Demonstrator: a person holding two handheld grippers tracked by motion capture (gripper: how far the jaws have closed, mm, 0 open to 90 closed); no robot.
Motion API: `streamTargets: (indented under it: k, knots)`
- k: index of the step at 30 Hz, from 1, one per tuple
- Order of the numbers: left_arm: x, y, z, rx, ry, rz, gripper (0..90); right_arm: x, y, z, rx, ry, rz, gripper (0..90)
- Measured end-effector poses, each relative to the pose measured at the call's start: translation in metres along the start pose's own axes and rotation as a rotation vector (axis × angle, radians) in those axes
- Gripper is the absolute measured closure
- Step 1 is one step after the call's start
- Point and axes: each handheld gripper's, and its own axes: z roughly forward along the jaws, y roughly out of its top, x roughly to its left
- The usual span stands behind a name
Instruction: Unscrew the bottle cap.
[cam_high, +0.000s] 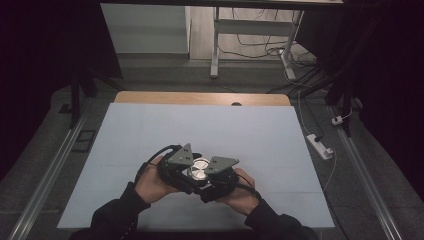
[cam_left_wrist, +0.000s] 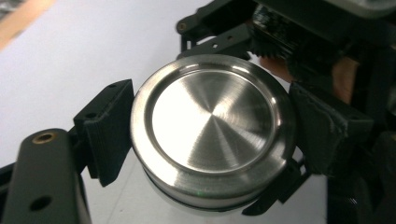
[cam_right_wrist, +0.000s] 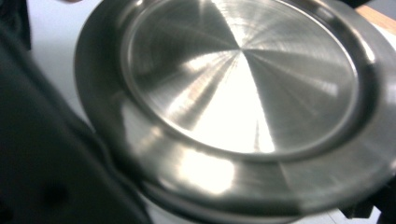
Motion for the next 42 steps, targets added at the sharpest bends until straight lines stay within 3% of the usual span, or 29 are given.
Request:
streamTargets:
  k: [3, 5, 6, 8, 10, 14, 19, 24, 28, 36, 38, 40, 42]
  knots:
    - [0.001, 0.001, 0.000, -0.008, 0.001, 0.010, 18.6, -0.002, 0.000, -0.001, -0.008, -0.003, 0.008, 14.7]
    - [0.002, 0.001, -0.001, -0.008, -0.001, 0.014, 9.9, -0.002, 0.000, -0.002, -0.011, 0.004, 0.017, 14.7]
    - [0.006, -0.001, -0.004, -0.009, -0.009, 0.021, 5.5, -0.003, 0.000, -0.002, -0.019, 0.008, 0.019, 14.7]
    - [0.011, -0.004, -0.009, -0.022, -0.048, 0.037, 4.9, -0.003, 0.001, -0.003, -0.022, 0.026, 0.024, 14.7]
    - [0.014, -0.007, -0.012, -0.034, -0.078, 0.063, 5.5, -0.003, 0.001, -0.004, -0.028, 0.050, 0.025, 14.7]
    - [0.021, -0.013, -0.016, -0.083, -0.178, 0.102, 13.9, -0.001, 0.001, -0.003, -0.029, 0.096, 0.009, 14.7]
    - [0.020, -0.015, -0.013, -0.085, -0.214, 0.122, 16.8, 0.003, 0.002, -0.001, -0.020, 0.119, -0.021, 14.7]
    - [0.016, -0.014, -0.010, -0.076, -0.185, 0.123, 18.7, 0.004, 0.002, -0.001, -0.018, 0.104, -0.023, 14.7]
    - [0.010, -0.011, -0.008, -0.094, -0.126, 0.071, 20.5, 0.004, 0.002, -0.002, -0.019, 0.075, -0.028, 14.7]
    - [-0.001, -0.005, -0.002, -0.098, 0.017, -0.033, 20.4, -0.001, 0.002, -0.003, -0.023, 0.006, 0.043, 14.7]
    - [0.000, -0.004, -0.002, -0.087, 0.009, -0.022, 20.1, -0.002, 0.002, -0.003, -0.023, 0.000, 0.042, 14.7]
    - [0.005, -0.004, -0.005, -0.085, -0.045, -0.028, 18.5, -0.001, 0.002, -0.004, -0.026, 0.006, 0.041, 14.7]
    - [0.012, -0.006, -0.011, -0.090, -0.058, -0.026, 11.4, -0.001, 0.003, -0.005, -0.037, 0.016, 0.043, 14.7]
